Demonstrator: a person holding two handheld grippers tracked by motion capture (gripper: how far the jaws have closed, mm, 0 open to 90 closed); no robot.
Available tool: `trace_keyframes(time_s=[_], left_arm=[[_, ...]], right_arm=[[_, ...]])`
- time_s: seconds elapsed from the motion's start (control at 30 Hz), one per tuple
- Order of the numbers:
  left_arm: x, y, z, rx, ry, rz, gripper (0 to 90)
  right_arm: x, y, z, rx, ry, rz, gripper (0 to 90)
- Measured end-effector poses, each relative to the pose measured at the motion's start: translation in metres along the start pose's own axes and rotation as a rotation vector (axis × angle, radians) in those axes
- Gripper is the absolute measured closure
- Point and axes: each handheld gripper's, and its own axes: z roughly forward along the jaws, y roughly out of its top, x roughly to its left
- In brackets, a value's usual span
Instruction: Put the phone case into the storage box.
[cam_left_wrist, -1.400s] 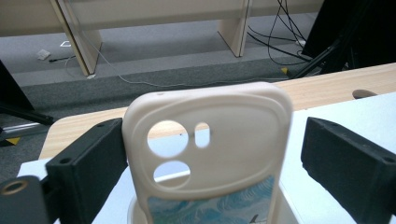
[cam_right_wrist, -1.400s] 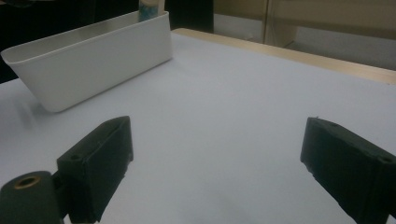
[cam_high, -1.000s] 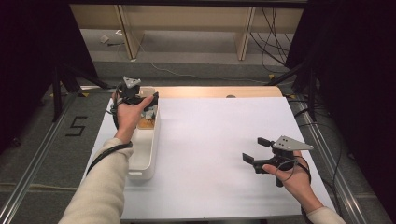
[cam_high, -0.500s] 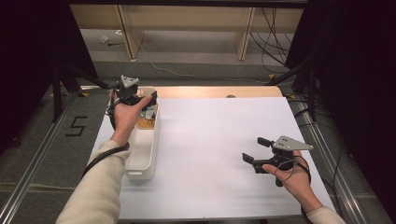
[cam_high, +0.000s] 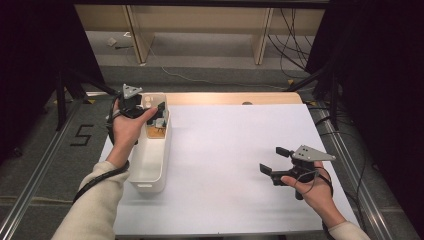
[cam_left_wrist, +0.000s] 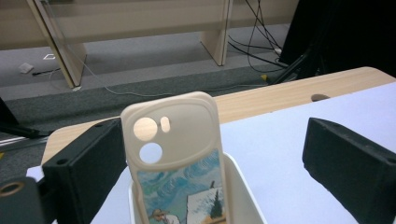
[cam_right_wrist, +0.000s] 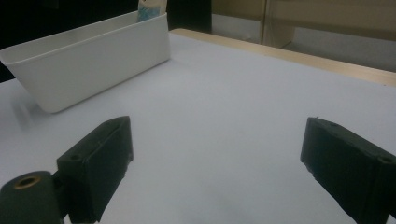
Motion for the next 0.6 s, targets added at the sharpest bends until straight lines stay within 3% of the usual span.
trace_keyframes(time_s=[0.6], left_arm=[[-0.004,-0.019,-0.046,-0.045,-0.052,0.015,6.6]], right_arm=[[0.001,-0.001,0.001,0.006,0.003,-0.006,10.3]])
